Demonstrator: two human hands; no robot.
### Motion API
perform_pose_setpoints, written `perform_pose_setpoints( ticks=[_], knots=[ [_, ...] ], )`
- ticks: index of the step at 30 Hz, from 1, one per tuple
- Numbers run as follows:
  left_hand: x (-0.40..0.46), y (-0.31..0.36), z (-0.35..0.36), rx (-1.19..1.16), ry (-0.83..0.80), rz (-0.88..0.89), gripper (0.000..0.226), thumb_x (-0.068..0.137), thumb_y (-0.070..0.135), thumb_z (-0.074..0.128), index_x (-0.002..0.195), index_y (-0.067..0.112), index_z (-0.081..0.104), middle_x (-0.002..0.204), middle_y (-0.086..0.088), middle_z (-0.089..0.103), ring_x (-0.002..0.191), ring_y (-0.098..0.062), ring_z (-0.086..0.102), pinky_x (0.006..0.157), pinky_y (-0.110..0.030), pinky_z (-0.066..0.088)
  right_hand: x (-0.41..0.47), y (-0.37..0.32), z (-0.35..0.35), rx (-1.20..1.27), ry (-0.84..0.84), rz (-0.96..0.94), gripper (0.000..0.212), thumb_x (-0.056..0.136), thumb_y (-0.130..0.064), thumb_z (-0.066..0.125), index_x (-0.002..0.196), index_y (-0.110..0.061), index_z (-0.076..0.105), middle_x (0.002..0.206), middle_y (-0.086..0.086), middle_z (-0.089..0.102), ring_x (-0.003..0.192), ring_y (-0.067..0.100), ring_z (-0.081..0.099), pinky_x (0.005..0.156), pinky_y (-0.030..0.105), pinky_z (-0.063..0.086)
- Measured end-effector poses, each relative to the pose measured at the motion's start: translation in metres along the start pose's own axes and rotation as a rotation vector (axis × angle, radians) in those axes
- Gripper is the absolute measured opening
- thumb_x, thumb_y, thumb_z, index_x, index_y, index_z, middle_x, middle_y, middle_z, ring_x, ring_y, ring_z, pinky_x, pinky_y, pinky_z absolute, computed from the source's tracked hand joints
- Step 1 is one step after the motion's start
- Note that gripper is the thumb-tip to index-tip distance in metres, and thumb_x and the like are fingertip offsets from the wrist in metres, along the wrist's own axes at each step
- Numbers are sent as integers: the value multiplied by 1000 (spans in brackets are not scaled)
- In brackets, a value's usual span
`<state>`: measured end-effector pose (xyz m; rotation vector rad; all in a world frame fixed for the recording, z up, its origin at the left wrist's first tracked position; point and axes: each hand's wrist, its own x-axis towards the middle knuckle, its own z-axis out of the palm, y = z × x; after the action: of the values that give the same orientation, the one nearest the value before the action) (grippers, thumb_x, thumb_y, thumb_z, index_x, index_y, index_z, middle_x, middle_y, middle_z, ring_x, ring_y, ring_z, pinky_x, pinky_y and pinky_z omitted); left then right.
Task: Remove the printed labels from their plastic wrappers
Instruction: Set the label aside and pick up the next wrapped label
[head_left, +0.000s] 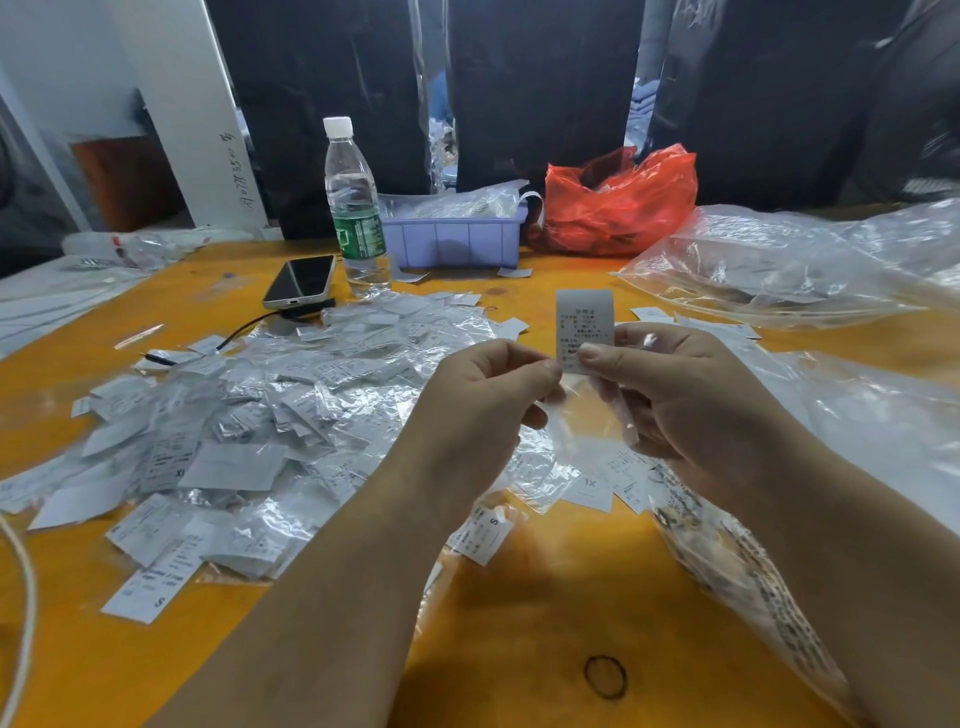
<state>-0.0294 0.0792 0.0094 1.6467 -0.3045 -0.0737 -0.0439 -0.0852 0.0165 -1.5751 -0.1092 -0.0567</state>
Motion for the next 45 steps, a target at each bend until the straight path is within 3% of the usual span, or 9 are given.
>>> perform_pose_setpoints(
  ticks=[2, 4, 7, 9, 14, 25, 30, 40, 45],
  knots=[
    [0, 1, 0, -53, -22, -29, 13, 95, 22, 59, 84, 17, 66, 73, 4, 70, 64, -10, 58, 63, -28, 41, 0, -1, 0, 41, 19, -7, 13, 93, -9, 58, 94, 4, 62, 44, 0, 35, 31, 4, 20, 33, 14, 18],
    [0, 2, -1, -70, -42, -19, 5, 92, 22, 63, 91, 17, 65, 74, 4, 70, 65, -10, 58, 62, -28, 42, 0, -1, 0, 64, 30, -6, 17, 92, -10, 59, 95, 7, 60, 47, 2, 31, 31, 5, 17, 33, 15, 18],
    [-1, 3, 0, -60, -73, 48, 8, 86, 6, 68, 89, 14, 67, 66, 8, 66, 59, -4, 57, 55, -17, 44, 0, 0, 0, 65, 15, -8, 20, 91, -13, 60, 75, -2, 56, 47, 4, 26, 34, 9, 13, 36, 17, 16],
    [-2, 2, -1, -46, -61, 76, 10, 86, 1, 68, 83, 11, 67, 63, 8, 63, 55, -2, 54, 51, -12, 42, 0, -1, 1, 78, 14, -28, 21, 91, -12, 60, 71, -7, 57, 41, 1, 36, 33, 9, 15, 39, 19, 14],
    [-1, 1, -1, 0, -68, 56, 4, 88, 9, 68, 84, 10, 69, 59, 11, 59, 50, -1, 49, 50, -13, 40, 0, -3, 1, 179, 89, -62, 8, 88, -9, 63, 80, -12, 62, 65, 11, 61, 33, 6, 22, 35, 14, 21],
    [2, 2, 1, -35, -18, 19, 16, 93, 12, 57, 77, 14, 60, 62, 3, 60, 51, -9, 47, 49, -23, 38, 1, -4, 0, 197, 147, -97, 25, 88, -2, 61, 67, -14, 60, 66, 17, 59, 34, 8, 22, 36, 14, 21],
    [2, 1, -1, -39, 6, 11, 18, 95, 16, 56, 77, 16, 61, 64, 4, 61, 53, -8, 49, 51, -25, 40, -1, -5, 0, 174, 152, -83, 19, 89, -2, 59, 72, -11, 59, 70, 21, 58, 34, 8, 22, 35, 15, 22],
    [0, 3, -4, -105, 46, 30, 13, 95, 8, 54, 85, 13, 60, 68, 1, 68, 57, -9, 56, 51, -23, 45, -2, -8, -3, 160, 95, -102, 17, 90, -1, 54, 74, -7, 54, 50, 4, 55, 32, 7, 22, 37, 19, 15],
    [0, 4, -5, -145, 77, 24, 13, 94, 8, 56, 85, 14, 61, 66, 2, 66, 57, -10, 55, 50, -23, 43, -1, -10, -5, 144, 57, -128, 15, 89, -1, 57, 76, -8, 59, 53, 5, 57, 33, 7, 22, 38, 17, 16]
  ],
)
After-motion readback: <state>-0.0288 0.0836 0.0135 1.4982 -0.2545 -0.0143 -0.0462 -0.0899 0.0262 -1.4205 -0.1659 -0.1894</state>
